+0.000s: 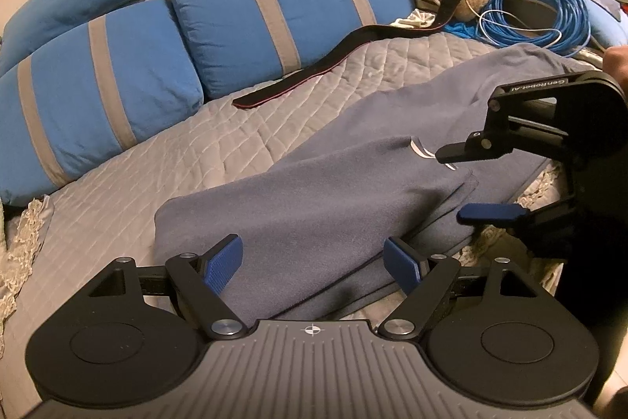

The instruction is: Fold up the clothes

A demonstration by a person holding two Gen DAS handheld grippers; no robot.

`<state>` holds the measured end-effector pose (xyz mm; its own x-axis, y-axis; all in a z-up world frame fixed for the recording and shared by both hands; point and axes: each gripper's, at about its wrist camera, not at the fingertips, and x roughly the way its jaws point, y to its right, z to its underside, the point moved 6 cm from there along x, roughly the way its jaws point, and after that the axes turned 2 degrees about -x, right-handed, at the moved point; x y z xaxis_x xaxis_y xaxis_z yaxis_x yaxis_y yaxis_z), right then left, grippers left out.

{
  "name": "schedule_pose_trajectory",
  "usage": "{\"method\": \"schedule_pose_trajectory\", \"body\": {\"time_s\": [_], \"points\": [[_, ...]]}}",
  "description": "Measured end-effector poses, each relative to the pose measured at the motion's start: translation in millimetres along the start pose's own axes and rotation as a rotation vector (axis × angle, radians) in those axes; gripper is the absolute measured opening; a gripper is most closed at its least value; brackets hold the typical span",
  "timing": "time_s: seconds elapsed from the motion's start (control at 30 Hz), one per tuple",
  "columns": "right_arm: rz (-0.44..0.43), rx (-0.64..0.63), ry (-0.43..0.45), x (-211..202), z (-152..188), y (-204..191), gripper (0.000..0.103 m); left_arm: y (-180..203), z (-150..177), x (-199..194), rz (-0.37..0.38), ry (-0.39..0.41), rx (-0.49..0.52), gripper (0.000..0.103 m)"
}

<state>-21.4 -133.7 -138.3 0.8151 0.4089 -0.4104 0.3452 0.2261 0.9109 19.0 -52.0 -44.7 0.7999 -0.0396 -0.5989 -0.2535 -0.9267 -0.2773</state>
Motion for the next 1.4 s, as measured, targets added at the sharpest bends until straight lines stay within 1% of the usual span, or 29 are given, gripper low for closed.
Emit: {"method": "schedule_pose_trajectory", "body": {"time_s": [0.3,0.37,0.43,0.5,0.53,0.57,0.6,0.63,0.67,0.73,0.8,0.9,1.0,1.1,1.13,1.23,1.4], "points": [[0.096,0.030,-0.055,13.0,-3.3,-6.8,0.066,1.1,0.8,-1.5,-0.004,0.001,0.002,0.079],[0.106,0.043,-0.067,14.0,-4.3,-6.3,0.065,1.0,0.6,-1.2,-0.005,0.002,0.002,0.079],[0.096,0.064,-0.078,14.7,-4.8,-4.7,0.062,2.1,0.7,-1.4,-0.008,0.003,0.010,0.079],[0.055,0.087,-0.090,15.9,-4.7,-2.9,0.052,3.9,1.4,-2.1,-0.011,0.008,0.026,0.079],[0.016,0.094,-0.094,16.9,-4.4,-3.0,0.038,4.8,2.2,-2.6,-0.016,0.010,0.040,0.079],[-0.020,0.104,-0.098,18.0,-4.1,-3.2,0.026,6.1,3.1,-3.1,-0.023,0.011,0.055,0.079],[-0.047,0.116,-0.097,18.5,-4.0,-2.7,0.022,6.8,4.4,-3.9,-0.034,0.013,0.072,0.079],[-0.062,0.120,-0.092,18.3,-3.8,-1.9,0.011,7.1,6.0,-4.9,-0.055,0.016,0.092,0.079],[-0.069,0.119,-0.087,17.4,-3.4,-0.7,0.006,7.0,7.8,-6.2,-0.081,0.018,0.112,0.079],[-0.065,0.116,-0.077,14.5,-3.0,4.5,0.006,5.5,11.5,-9.8,-0.125,0.031,0.148,0.079],[-0.042,0.119,-0.070,11.8,-1.2,12.7,0.005,2.8,13.9,-11.6,-0.167,0.038,0.167,0.079],[0.004,0.145,-0.061,6.8,-0.3,33.9,0.005,0.9,16.1,-9.2,-0.245,0.025,0.208,0.079],[0.037,0.174,-0.050,2.7,1.8,53.0,0.005,6.1,18.4,-2.6,-0.286,0.017,0.293,0.079],[0.069,0.189,-0.039,1.9,3.0,69.7,0.004,12.0,23.8,7.5,-0.343,0.006,0.389,0.079],[0.079,0.192,-0.038,2.9,3.7,75.0,0.004,12.0,24.8,10.2,-0.362,0.003,0.403,0.079],[0.102,0.196,-0.031,6.9,5.5,86.6,0.004,7.5,24.9,16.4,-0.413,-0.011,0.409,0.079],[0.134,0.194,-0.028,13.7,14.3,98.9,0.004,-11.4,26.5,29.6,-0.472,-0.079,0.387,0.078]]}}
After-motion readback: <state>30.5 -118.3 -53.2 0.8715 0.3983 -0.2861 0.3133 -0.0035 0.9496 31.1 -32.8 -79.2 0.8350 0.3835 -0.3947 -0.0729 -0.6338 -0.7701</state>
